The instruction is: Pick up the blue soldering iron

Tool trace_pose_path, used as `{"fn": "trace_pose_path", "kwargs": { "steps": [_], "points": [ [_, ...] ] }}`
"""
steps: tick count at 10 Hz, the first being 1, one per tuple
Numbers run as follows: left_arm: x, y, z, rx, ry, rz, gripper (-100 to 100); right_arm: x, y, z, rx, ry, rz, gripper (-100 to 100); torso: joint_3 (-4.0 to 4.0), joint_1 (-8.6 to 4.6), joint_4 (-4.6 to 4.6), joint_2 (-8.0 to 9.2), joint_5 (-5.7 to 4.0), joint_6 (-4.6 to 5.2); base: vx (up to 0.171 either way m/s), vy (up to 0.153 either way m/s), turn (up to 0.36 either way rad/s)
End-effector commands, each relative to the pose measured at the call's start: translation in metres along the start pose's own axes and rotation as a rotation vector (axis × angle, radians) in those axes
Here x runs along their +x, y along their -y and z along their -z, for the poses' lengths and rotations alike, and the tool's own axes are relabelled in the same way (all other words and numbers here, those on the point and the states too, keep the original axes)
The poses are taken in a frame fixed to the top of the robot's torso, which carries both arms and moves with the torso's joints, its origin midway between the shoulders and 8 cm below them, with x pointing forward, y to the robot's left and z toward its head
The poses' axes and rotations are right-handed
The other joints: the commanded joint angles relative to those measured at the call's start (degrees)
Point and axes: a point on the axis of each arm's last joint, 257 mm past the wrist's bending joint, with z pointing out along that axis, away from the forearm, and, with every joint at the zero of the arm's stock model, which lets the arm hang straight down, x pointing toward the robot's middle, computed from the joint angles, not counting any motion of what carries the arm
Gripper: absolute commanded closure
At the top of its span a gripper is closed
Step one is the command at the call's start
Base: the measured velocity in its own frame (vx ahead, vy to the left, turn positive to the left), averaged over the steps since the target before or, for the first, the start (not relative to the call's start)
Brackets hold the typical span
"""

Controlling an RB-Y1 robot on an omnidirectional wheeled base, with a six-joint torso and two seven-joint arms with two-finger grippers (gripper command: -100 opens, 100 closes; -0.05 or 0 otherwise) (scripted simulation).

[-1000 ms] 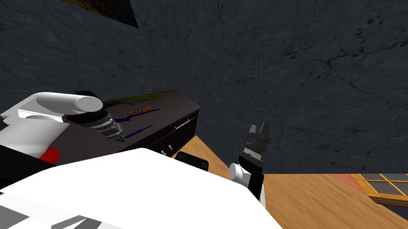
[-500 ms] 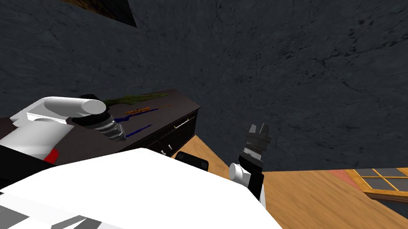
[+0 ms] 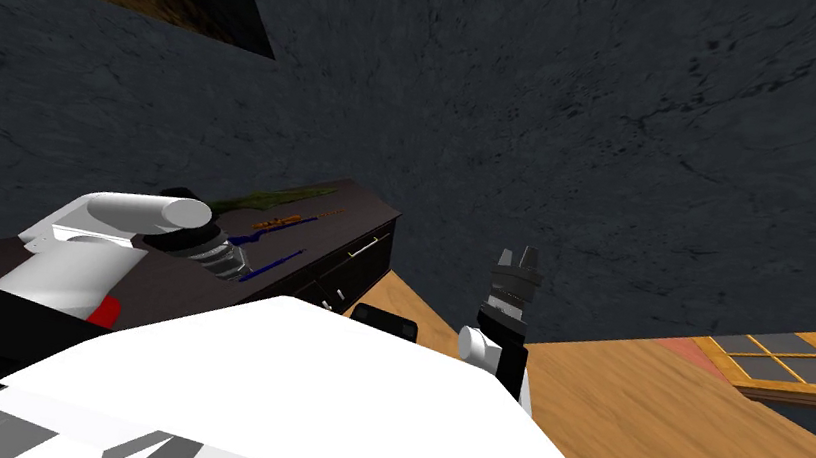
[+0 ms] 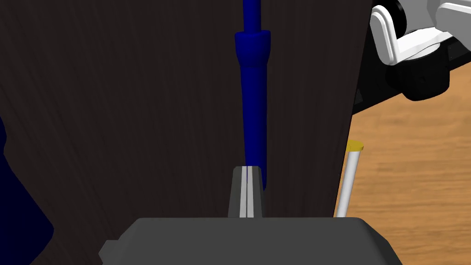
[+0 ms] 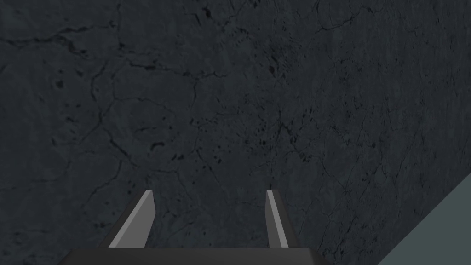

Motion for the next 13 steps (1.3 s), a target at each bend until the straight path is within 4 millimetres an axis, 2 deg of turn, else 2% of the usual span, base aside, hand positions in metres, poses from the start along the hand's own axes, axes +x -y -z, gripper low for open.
{"fn": "trace_pose_path", "kwargs": {
  "steps": [1, 4, 8, 10, 13],
  "points": [
    [0.01, 0.013, 0.009, 0.048, -0.026, -0.009, -100, 0.0, 0.0, 0.0, 0.0, 0.0, 0.0, 0, 0.0, 0.0, 0.0, 0.0, 0.0, 0.0, -0.013, -0.021, -0.034],
    [0.033, 0.037, 0.027, 0.146, -0.074, -0.032, -100, 0.0, 0.0, 0.0, 0.0, 0.0, 0.0, 0, 0.04, -0.24, 0.02, 0.07, -0.06, 0.02, -0.026, -0.066, -0.078],
    [0.06, 0.058, 0.054, 0.243, -0.099, -0.071, -100, 0.0, 0.0, 0.0, 0.0, 0.0, 0.0, 0, 0.04, -0.35, 0.02, 0.07, -0.09, 0.04, -0.026, -0.081, -0.149],
    [0.073, 0.07, 0.078, 0.301, -0.107, -0.105, -100, 0.0, 0.0, 0.0, 0.0, 0.0, 0.0, 0, 0.06, -0.35, 0.02, 0.12, -0.09, 0.03, -0.049, -0.088, -0.132],
    [0.062, 0.051, 0.049, 0.202, -0.136, -0.08, -100, 0.0, 0.0, 0.0, 0.0, 0.0, 0.0, 0, 0.29, 0.2, 0.11, 0.49, 0.04, -0.11, -0.098, 0.052, 0.229]
  ]
}}
